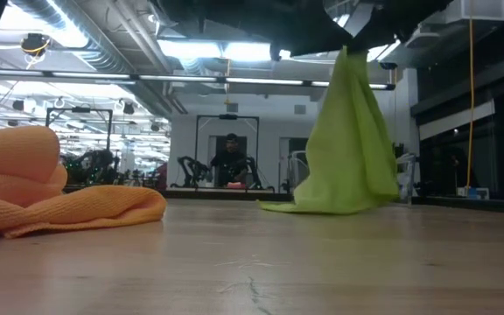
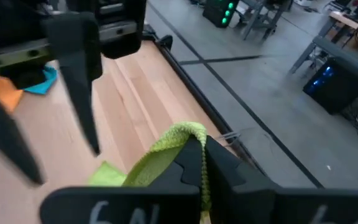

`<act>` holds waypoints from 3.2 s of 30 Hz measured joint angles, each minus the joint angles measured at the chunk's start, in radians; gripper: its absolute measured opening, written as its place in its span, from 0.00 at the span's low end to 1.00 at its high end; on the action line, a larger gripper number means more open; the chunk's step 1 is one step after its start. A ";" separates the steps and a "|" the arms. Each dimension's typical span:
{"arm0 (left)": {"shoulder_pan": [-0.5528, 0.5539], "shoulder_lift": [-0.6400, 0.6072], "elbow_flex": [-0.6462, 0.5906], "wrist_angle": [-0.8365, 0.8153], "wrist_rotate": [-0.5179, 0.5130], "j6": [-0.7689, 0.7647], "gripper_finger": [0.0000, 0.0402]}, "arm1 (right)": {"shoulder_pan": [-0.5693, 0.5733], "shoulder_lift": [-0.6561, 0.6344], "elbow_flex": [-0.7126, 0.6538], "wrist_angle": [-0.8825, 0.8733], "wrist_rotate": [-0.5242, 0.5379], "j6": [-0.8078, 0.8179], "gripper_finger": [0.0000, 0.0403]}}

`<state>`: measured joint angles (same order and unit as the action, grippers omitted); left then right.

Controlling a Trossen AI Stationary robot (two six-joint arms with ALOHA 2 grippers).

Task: Fold microfiber towels
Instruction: Fold the green microfiber

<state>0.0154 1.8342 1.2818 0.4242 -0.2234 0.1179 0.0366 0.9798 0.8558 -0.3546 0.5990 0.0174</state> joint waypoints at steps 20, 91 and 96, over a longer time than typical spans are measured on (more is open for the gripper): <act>0.004 0.037 0.007 -0.052 -0.213 -0.054 0.31 | -0.009 0.018 0.000 0.145 -0.088 -0.103 0.01; 0.012 0.039 0.006 -0.073 0.181 -0.083 0.31 | -0.009 -0.090 0.000 0.552 -0.193 -0.414 0.01; 0.010 0.039 0.006 -0.104 0.218 -0.085 0.31 | -0.009 -0.090 0.000 0.552 -0.193 -0.415 0.01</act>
<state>0.0257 1.8736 1.2881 0.3206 -0.0051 0.0330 0.0280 0.8894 0.8558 0.1974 0.4061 -0.3973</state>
